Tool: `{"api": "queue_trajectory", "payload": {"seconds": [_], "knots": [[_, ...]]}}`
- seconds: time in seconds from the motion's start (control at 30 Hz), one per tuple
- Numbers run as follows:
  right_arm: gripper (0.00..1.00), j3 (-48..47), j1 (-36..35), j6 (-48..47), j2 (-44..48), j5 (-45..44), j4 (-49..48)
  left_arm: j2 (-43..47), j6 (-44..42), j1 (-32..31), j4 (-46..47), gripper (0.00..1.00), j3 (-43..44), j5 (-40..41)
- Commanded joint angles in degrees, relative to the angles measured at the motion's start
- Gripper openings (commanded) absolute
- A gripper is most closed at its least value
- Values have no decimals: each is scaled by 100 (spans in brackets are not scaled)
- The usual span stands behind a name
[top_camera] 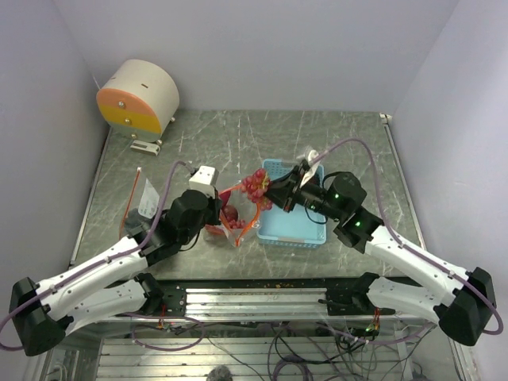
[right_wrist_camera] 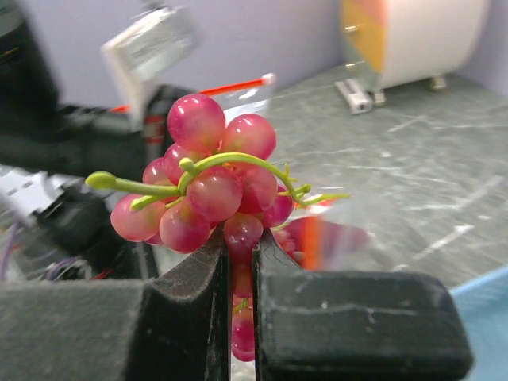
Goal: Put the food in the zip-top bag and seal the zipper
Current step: Place the fake fruit in the zipper food storage bag.
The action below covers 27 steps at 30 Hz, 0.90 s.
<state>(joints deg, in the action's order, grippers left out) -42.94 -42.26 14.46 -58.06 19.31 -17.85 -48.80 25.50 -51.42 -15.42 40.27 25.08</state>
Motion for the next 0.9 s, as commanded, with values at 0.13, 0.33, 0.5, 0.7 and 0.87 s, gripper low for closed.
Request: {"api": "queue_trajectory", "payload": {"seconds": [0.13,0.33,0.5,0.7,0.87], "knots": [[0,550,-710,213,-354,751,-837,-384,19,36,610,7,205,-271],[0,283,-914,370,-1318,-1370,-526,-282,-11,36,415,7,372,-274],[38,-289,-1116,305,-1922,-2970,20,-176,-16,38,342,7,341,-258],[100,-365,-1449,64,-1384,-3181,449,-153,-53,44,356,7,248,-112],[100,-334,-1560,206,-650,-3427,1268,-244,-63,49,478,7,220,-68]]}}
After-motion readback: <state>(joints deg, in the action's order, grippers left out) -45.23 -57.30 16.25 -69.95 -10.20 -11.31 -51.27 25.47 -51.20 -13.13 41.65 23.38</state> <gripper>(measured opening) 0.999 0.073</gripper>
